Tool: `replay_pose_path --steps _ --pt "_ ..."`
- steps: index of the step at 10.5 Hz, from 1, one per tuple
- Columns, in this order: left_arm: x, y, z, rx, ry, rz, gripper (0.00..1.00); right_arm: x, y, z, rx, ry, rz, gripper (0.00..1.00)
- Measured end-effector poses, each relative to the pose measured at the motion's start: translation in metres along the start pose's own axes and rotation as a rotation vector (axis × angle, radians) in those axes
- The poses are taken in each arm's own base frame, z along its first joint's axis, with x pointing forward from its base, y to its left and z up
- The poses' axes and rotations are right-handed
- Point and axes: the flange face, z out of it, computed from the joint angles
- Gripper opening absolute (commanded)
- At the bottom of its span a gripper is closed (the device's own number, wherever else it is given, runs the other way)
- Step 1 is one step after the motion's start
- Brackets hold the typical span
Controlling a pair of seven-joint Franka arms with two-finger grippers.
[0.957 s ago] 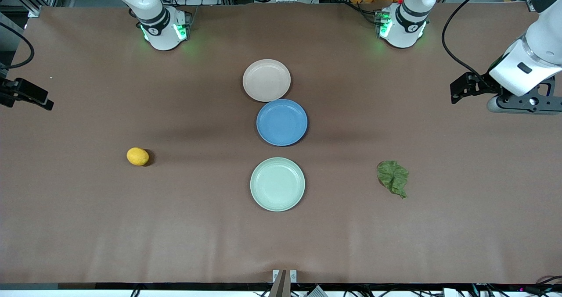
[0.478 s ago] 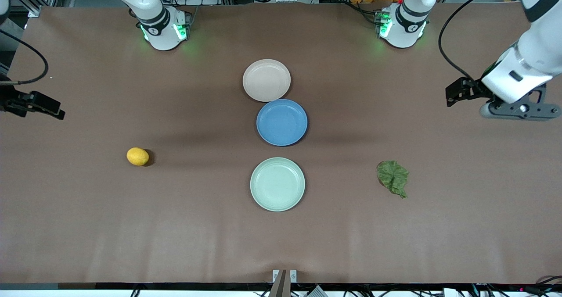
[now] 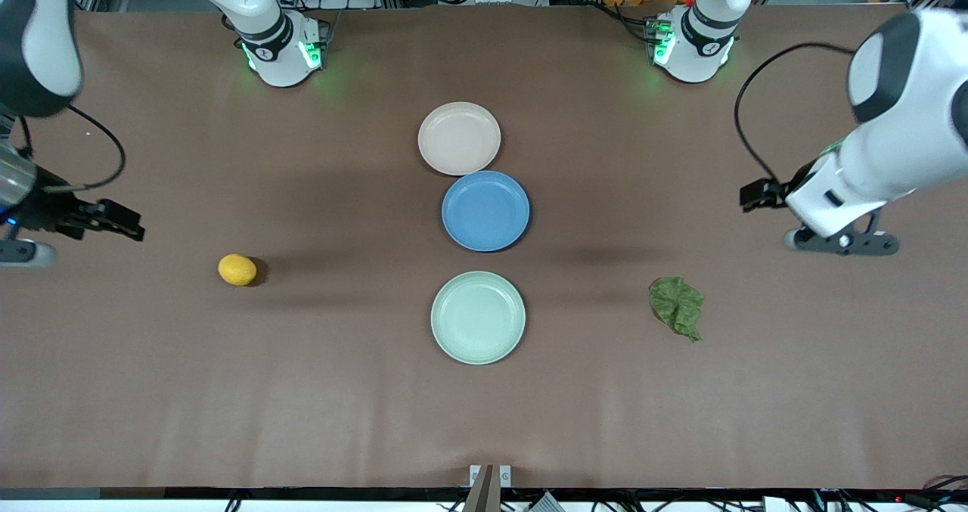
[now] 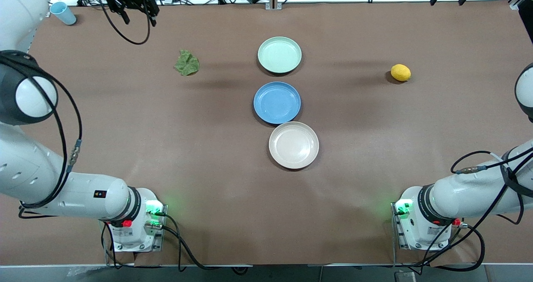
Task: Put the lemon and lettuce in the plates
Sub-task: 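Reach the right gripper to the lemon while the left gripper reaches the lettuce, then close the right gripper on the lemon while the left gripper grasps the lettuce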
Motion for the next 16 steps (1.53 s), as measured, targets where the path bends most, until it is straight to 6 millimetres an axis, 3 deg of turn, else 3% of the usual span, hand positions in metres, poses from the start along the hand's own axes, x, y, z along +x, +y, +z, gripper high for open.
replay_pose_path --steps 2,4,6,10,13,16 --pt "0.013 -0.001 0.037 -0.004 0.022 -0.003 1.0 0.004 0.001 0.049 -0.006 0.009 -0.027 1.0" --pt "0.022 -0.018 0.08 -0.012 0.042 -0.043 1.0 0.006 0.001 0.107 -0.015 0.001 -0.038 1.0" --pt "0.041 -0.026 0.122 -0.024 0.066 -0.105 1.0 0.01 -0.002 0.149 -0.025 -0.014 -0.047 1.0" --pt "0.073 0.022 0.203 -0.043 0.091 -0.204 1.0 -0.007 -0.005 0.233 -0.042 0.034 -0.085 1.0" --pt "0.086 0.023 0.243 -0.054 0.097 -0.281 1.0 -0.018 -0.008 0.274 -0.048 -0.017 -0.107 1.0" --pt "0.093 0.023 0.262 -0.065 0.111 -0.379 1.0 -0.025 -0.012 0.304 -0.056 -0.016 -0.118 1.0"
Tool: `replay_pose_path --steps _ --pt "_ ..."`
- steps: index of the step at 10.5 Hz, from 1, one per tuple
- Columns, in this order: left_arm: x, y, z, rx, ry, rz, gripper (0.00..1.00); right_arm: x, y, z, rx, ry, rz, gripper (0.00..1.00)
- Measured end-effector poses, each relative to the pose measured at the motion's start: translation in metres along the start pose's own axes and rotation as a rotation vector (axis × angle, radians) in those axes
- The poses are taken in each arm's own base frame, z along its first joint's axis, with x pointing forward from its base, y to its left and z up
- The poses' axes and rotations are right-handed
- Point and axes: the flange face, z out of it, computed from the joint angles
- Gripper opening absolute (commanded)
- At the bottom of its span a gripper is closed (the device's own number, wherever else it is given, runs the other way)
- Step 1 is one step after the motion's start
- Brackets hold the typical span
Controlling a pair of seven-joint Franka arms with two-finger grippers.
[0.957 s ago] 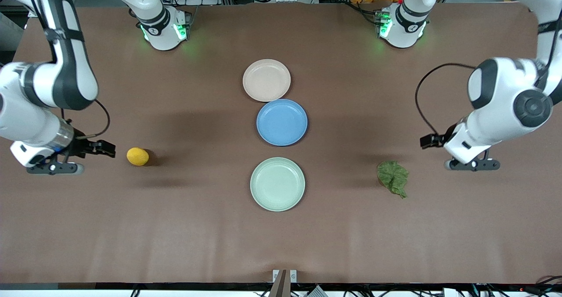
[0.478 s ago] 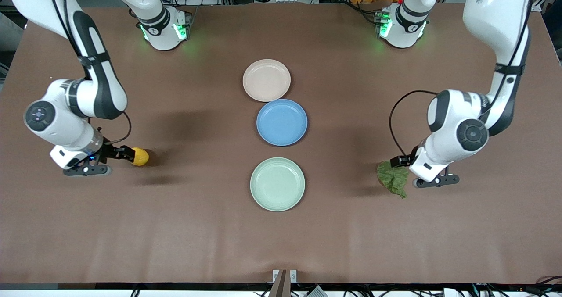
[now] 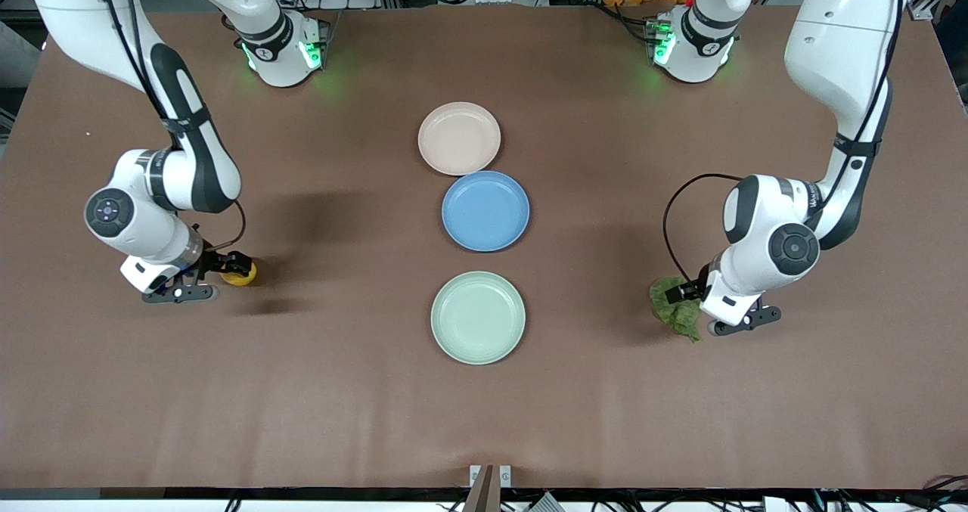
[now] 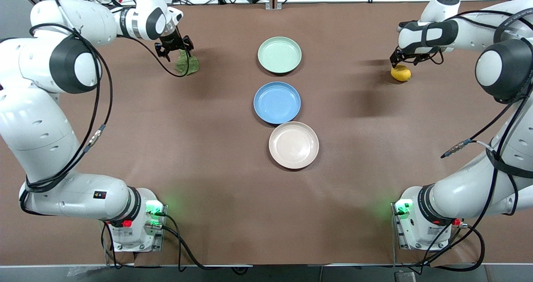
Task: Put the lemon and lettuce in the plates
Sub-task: 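Close the right gripper on the lemon while the left gripper grasps the lettuce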
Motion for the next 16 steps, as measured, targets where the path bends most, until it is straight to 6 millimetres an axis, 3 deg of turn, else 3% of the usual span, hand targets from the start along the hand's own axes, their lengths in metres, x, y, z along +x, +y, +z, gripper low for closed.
replay_pose_path --steps 7,8,9,10,11,12,13,14,16 --pt "0.008 0.007 0.028 -0.013 0.01 -0.18 1.0 -0.014 -0.003 0.03 -0.011 0.032 -0.008 0.97" --pt "0.007 0.007 0.033 -0.009 0.003 -0.186 1.0 -0.016 -0.004 0.033 -0.011 0.029 -0.008 0.9" --pt "0.006 0.007 0.04 -0.005 -0.006 -0.185 1.0 -0.019 -0.004 0.036 -0.011 0.031 -0.009 0.77" --pt "0.004 0.008 0.045 -0.001 -0.012 -0.183 1.0 -0.022 -0.004 0.039 -0.012 0.035 -0.01 0.56" --pt "0.003 0.009 0.049 0.001 -0.018 -0.183 1.0 -0.024 -0.006 0.043 -0.013 0.035 -0.012 0.45" --pt "0.002 0.009 0.054 0.004 -0.023 -0.183 0.58 -0.024 -0.008 0.045 -0.014 0.038 -0.02 0.34" --pt "0.003 0.01 0.056 -0.003 -0.012 -0.182 0.06 -0.023 -0.011 0.044 -0.014 0.041 -0.025 0.29" --pt "0.005 0.013 0.058 -0.019 0.011 -0.197 0.0 -0.022 -0.014 0.043 -0.014 0.044 -0.029 0.26" --pt "0.006 0.015 0.052 -0.025 0.021 -0.235 0.0 -0.017 -0.015 0.039 -0.013 0.036 -0.032 0.24"
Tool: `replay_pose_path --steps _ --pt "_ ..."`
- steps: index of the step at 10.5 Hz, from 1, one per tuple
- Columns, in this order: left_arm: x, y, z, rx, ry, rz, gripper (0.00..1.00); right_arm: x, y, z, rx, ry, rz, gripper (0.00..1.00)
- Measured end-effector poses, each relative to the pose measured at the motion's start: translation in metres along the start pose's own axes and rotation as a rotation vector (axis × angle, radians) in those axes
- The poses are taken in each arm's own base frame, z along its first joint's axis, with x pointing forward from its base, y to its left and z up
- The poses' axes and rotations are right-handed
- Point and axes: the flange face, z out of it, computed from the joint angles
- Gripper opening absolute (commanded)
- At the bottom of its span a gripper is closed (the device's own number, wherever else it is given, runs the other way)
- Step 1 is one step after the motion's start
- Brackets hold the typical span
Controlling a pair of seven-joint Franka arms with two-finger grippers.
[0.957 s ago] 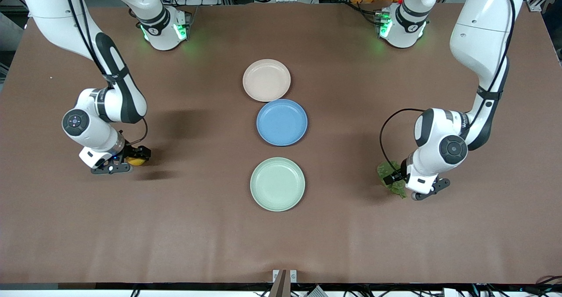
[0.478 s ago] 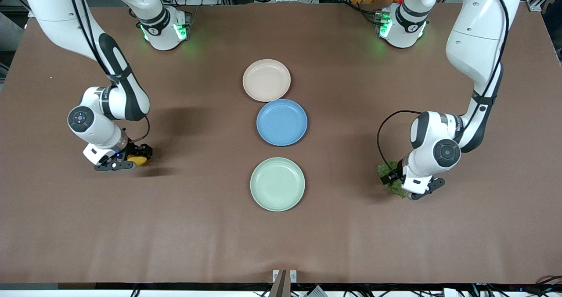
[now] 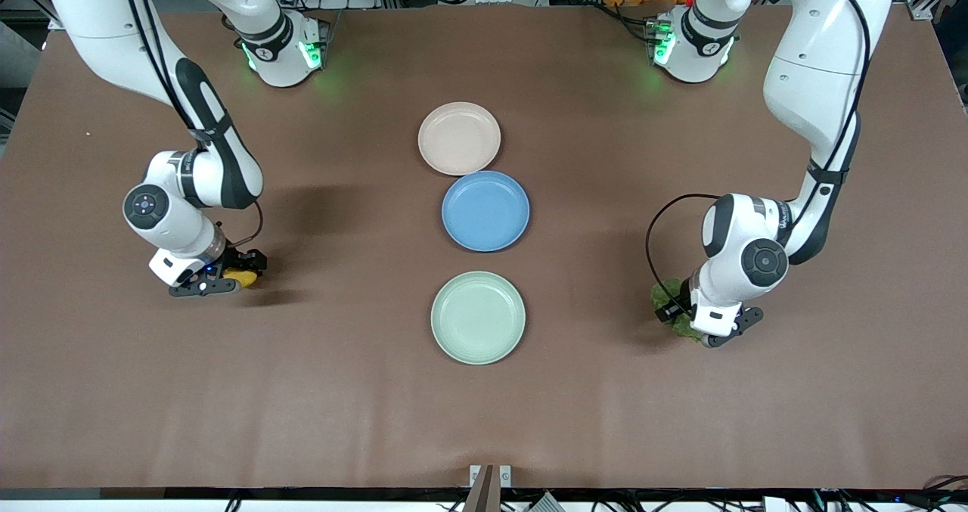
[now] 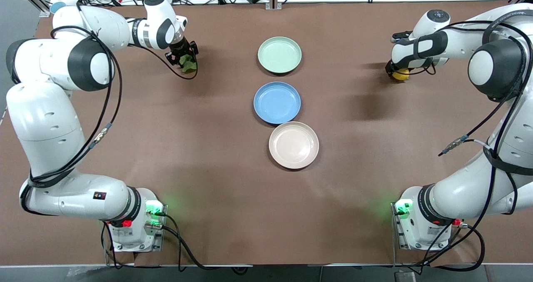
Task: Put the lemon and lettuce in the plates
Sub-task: 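Close the right gripper on the lemon while the left gripper grasps the lettuce, then carry the lemon toward the cream plate while the left gripper lowers the lettuce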
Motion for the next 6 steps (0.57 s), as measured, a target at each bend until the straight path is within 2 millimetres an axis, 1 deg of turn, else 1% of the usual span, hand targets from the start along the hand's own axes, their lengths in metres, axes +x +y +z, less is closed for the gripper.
replay_pose_path --steps 2,4,6 --pt "0.0 0.003 -0.006 -0.004 0.009 -0.005 0.0 0.015 0.001 -0.017 0.008 -0.038 -0.001 0.18" --pt "0.0 0.005 -0.007 -0.001 0.018 0.006 0.0 0.024 0.002 -0.033 0.013 -0.045 0.0 0.18" --pt "-0.009 0.02 -0.009 -0.003 0.043 0.05 0.0 0.033 0.002 -0.051 0.023 -0.096 -0.001 0.18"
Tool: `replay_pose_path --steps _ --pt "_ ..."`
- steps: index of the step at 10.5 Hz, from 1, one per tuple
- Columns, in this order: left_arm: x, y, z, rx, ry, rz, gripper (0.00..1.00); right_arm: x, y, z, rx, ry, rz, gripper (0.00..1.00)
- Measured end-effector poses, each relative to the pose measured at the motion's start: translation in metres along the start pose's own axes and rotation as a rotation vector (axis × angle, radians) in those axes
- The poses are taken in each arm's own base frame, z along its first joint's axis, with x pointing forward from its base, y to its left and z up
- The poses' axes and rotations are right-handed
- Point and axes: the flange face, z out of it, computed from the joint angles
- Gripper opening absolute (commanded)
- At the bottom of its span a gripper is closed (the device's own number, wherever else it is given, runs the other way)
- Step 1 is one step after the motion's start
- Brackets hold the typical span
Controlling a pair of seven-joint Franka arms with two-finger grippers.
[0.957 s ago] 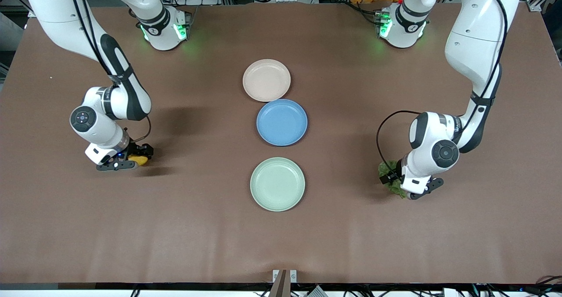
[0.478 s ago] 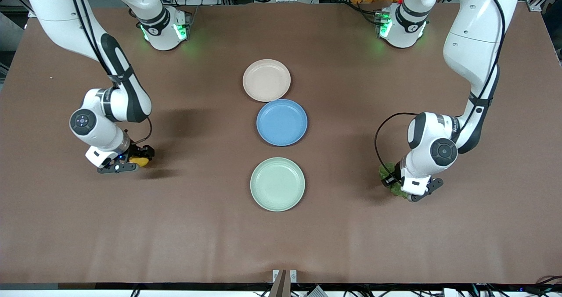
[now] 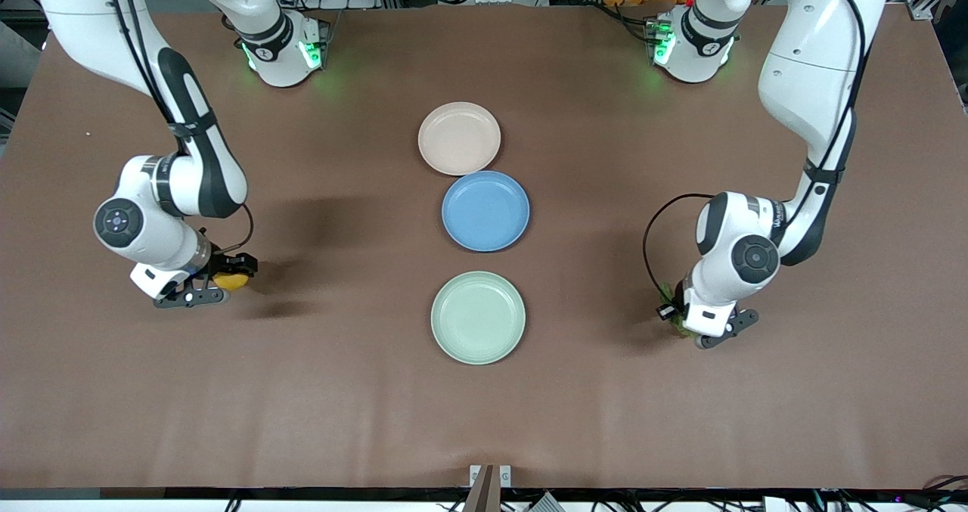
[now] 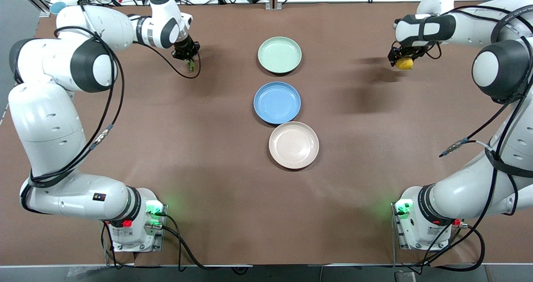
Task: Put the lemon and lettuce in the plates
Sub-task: 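Carry the lemon toward the cream plate while the left gripper lowers the lettuce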
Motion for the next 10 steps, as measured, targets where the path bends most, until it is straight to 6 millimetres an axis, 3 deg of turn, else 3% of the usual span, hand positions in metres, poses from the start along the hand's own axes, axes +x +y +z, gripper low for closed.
replay_pose_path --steps 2,4,7,10 --pt "-0.014 0.035 -0.014 -0.034 0.031 0.032 0.0 0.004 -0.008 -0.025 0.027 -0.032 0.0 0.18" --pt "-0.036 0.076 -0.029 -0.065 0.053 0.04 0.0 0.001 -0.038 -0.051 0.075 -0.06 -0.024 0.19" --pt "-0.082 0.129 -0.043 -0.097 0.063 0.033 0.0 -0.007 -0.095 -0.076 0.103 -0.089 -0.078 0.22" --pt "-0.138 0.187 -0.065 -0.156 0.079 0.028 0.0 -0.018 -0.181 -0.08 0.085 -0.102 -0.067 0.22"
